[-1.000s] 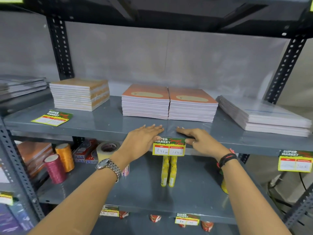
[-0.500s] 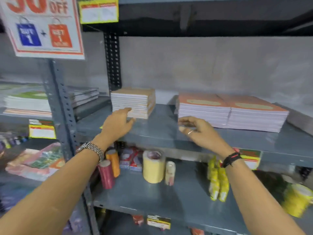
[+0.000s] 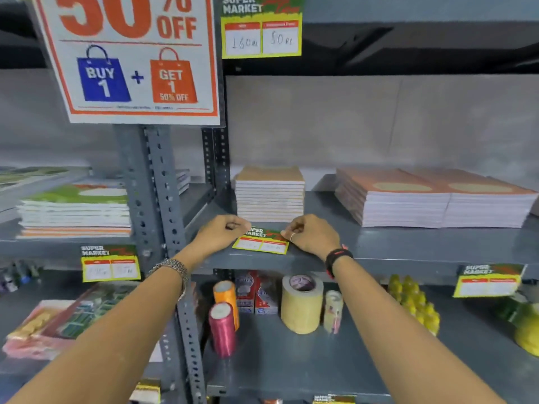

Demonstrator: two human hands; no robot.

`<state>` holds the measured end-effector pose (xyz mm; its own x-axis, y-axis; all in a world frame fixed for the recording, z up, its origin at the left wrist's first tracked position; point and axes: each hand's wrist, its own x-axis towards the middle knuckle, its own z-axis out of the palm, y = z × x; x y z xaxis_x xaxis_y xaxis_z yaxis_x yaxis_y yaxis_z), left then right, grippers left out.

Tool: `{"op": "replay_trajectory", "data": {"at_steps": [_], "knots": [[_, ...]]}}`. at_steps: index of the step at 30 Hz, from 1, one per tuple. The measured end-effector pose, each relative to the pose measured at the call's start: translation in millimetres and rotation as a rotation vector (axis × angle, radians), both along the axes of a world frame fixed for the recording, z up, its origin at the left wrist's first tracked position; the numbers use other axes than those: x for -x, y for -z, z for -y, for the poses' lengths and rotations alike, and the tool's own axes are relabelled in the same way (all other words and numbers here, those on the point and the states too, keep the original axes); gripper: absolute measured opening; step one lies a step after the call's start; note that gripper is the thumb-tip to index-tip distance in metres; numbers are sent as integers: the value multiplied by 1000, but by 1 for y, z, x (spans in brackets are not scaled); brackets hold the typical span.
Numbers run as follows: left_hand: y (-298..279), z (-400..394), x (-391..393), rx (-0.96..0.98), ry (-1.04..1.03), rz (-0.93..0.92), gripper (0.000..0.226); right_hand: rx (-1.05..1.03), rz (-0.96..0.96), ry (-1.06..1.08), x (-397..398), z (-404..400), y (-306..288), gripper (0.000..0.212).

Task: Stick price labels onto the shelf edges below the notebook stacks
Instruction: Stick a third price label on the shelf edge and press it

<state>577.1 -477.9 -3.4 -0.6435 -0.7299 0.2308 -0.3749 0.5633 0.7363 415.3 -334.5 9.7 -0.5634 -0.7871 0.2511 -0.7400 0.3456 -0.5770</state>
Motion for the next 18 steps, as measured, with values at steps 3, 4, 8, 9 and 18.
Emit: {"op": "replay_trajectory", "data": {"at_steps": [3, 4, 8, 9, 18], "knots": [[1, 1, 0, -63, -18, -154, 6, 43, 24, -16, -2, -2, -1, 14], [0, -2, -4, -54, -21, -179, 6, 76, 42, -22, -4, -5, -2, 15], [-3, -35, -31, 101, -14, -215, 13, 211, -15, -61, -16, -31, 4, 15], [0, -45, -40, 161, -12, -206, 10, 227, -40, -69, -20, -39, 9, 14], [22, -61, -52, 288, -57, -126, 11, 266, -84, -107, -32, -59, 30, 3]]}}
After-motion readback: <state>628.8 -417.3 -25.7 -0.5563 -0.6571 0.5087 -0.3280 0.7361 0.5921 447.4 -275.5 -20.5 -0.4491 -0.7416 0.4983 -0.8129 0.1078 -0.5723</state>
